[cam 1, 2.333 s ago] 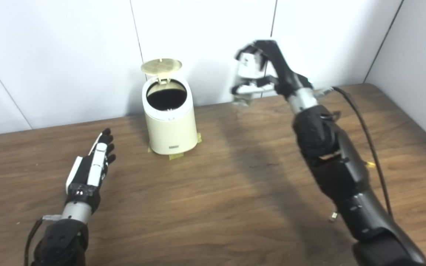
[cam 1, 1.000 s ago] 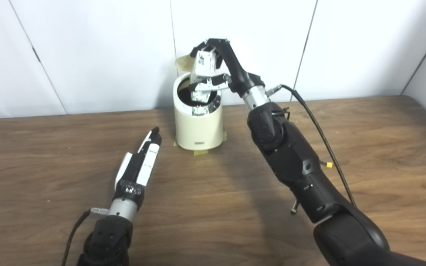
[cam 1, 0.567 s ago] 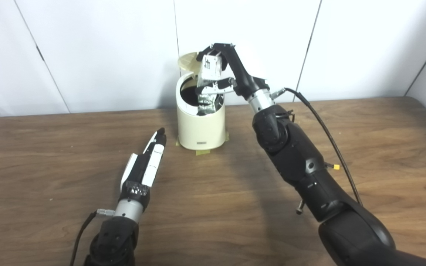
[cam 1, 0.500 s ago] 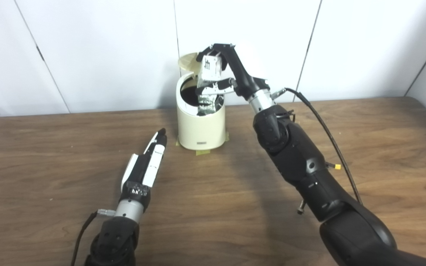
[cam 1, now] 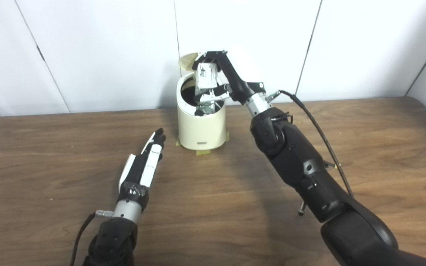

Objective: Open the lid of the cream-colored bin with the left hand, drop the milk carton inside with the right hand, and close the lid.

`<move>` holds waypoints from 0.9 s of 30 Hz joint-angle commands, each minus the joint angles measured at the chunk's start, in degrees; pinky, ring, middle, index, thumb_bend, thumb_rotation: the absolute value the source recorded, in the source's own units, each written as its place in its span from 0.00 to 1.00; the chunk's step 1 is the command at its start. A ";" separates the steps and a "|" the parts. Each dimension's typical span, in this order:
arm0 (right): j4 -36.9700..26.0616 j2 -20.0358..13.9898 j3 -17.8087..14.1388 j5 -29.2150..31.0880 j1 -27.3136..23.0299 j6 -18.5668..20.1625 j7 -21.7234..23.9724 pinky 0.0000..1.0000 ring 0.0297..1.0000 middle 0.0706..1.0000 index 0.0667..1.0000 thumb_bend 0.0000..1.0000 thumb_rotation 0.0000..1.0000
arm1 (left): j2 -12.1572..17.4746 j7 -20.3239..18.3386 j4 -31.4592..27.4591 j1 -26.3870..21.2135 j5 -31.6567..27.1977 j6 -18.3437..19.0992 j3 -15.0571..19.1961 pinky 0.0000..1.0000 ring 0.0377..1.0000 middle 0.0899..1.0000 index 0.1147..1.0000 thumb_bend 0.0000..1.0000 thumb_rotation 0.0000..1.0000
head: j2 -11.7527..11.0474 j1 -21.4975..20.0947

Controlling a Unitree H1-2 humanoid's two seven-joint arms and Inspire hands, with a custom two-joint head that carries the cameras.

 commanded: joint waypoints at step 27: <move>-2.09 -1.85 0.81 -1.52 -2.34 0.72 -0.88 0.72 0.72 0.67 0.46 0.53 0.14 | -0.27 -0.04 -0.61 -2.03 -0.77 -2.21 0.10 1.00 1.00 1.00 1.00 0.63 1.00 | -0.17 0.44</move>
